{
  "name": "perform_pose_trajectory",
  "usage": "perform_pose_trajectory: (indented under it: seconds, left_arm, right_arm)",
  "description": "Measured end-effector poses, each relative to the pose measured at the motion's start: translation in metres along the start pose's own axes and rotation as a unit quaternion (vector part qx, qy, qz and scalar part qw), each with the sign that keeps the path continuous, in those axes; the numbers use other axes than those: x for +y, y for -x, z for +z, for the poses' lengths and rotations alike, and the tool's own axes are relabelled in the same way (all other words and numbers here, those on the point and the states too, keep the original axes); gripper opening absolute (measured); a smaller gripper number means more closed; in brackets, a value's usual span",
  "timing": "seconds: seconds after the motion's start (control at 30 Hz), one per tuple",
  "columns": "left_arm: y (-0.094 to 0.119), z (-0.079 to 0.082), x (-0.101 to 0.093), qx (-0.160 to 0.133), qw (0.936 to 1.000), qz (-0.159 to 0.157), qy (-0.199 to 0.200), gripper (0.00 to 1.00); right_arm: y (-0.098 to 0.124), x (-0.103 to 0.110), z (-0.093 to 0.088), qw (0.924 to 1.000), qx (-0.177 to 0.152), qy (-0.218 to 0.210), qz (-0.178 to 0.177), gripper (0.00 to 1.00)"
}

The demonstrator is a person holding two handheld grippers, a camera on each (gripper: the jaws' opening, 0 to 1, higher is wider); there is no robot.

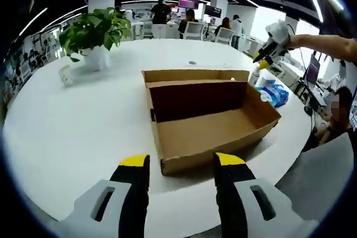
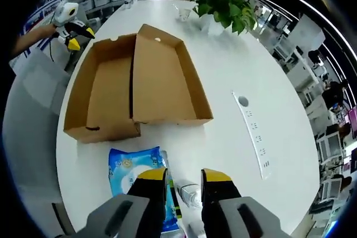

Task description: Operate the shoe box by opening the lid, removing the specified soft item, and placing it in the target area until the item is outside and the box remains undamaged.

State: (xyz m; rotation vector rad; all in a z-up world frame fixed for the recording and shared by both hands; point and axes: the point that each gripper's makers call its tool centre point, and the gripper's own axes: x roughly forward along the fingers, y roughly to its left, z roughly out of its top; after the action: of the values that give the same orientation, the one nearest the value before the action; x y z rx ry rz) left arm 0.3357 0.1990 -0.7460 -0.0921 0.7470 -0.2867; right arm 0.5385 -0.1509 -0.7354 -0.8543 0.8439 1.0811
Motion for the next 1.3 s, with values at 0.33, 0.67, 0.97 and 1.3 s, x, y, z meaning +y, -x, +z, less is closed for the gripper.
perform_pose_trajectory:
  seconds: [0.33,0.67,0.97,1.3]
  left_arm:
    - [-0.011,0.002,0.018,0.018,0.9994,0.022,0.021,0.31]
    - [-0.031,-0.005,0.030,0.043,0.9977,0.035,0.040,0.20]
    - [-0.037,-0.006,0.028,0.051,0.9956,0.044,0.066,0.10]
    - [-0.035,-0.007,0.021,0.055,0.9950,0.047,0.068,0.06]
  right_arm:
    - [-0.009,0.005,0.012,0.9980,-0.025,-0.058,0.001,0.18]
    - [-0.017,-0.003,0.027,0.9887,-0.047,-0.141,-0.018,0.16]
    - [-0.034,-0.012,0.039,0.9693,-0.068,-0.235,-0.025,0.15]
    - [-0.050,-0.006,0.045,0.9392,-0.076,-0.334,-0.021,0.14]
